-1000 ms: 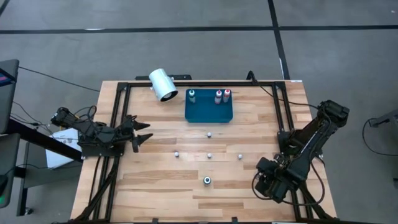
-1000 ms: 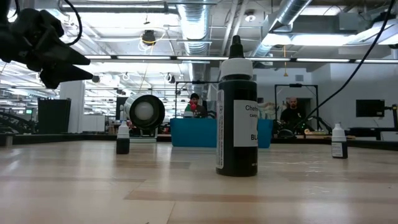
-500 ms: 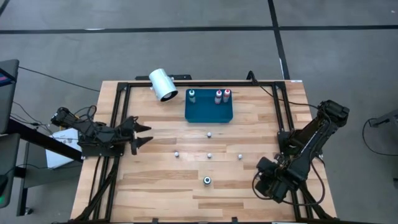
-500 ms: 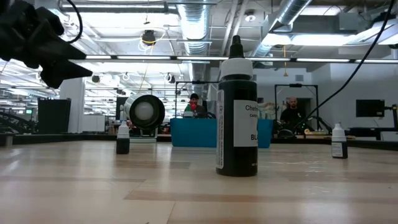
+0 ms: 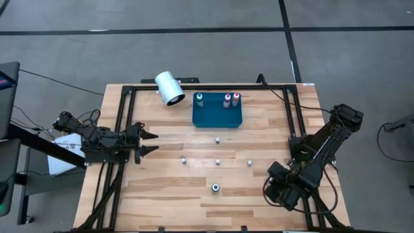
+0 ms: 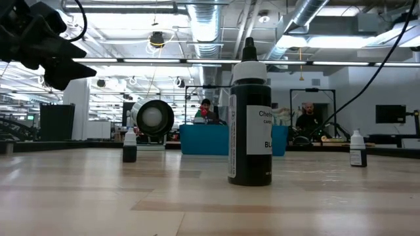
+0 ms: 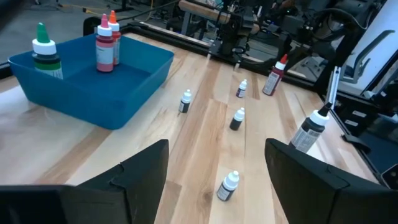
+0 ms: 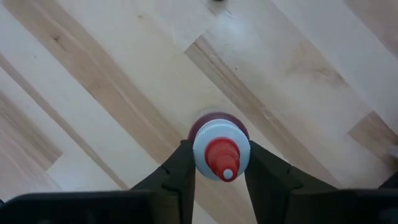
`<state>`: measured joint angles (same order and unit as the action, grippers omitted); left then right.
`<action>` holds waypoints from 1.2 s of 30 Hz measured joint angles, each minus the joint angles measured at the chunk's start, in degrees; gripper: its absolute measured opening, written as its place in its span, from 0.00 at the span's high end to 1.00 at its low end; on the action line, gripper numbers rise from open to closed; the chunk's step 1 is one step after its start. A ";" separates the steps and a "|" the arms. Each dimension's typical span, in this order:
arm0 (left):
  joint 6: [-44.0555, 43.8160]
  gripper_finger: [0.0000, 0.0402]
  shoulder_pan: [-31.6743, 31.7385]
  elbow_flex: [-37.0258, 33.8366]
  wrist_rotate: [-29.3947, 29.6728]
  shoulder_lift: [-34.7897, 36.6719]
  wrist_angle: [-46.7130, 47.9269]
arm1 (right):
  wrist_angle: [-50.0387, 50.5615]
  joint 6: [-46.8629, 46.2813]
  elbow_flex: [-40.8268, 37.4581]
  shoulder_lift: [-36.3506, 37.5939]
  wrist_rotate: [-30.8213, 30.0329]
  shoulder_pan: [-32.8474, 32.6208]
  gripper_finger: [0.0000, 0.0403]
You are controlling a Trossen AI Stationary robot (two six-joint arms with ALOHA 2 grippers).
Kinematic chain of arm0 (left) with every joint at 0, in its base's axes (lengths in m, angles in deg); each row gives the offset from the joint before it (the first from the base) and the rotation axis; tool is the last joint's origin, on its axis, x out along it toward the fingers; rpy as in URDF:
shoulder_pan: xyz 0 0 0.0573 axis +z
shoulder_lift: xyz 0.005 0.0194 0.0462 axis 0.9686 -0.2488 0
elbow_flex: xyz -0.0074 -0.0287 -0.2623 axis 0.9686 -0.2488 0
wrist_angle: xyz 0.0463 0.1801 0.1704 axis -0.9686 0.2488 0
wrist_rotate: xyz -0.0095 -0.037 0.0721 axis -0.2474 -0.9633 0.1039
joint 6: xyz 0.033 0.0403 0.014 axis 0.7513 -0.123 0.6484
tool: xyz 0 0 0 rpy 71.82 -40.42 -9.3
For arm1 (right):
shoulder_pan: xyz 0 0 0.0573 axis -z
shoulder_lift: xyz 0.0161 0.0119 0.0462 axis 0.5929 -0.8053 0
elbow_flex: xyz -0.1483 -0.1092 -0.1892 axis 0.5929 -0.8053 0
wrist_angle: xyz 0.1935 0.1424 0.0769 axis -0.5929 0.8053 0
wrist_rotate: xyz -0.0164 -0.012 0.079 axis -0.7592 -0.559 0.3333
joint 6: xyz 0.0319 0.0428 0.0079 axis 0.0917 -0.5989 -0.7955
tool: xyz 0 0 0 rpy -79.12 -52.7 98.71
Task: Pick & Place food coloring
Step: Put the large red and orange food coloring bottle into the blue bin
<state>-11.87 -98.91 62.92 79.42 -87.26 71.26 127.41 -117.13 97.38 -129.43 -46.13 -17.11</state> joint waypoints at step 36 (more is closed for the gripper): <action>3.94 0.36 0.22 0.02 0.53 0.00 -0.09 | 11.52 -5.16 10.30 -0.02 -4.46 1.87 0.75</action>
<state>-7.94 -98.69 62.94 79.95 -87.26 71.17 138.92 -122.30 107.69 -129.45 -50.59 -15.24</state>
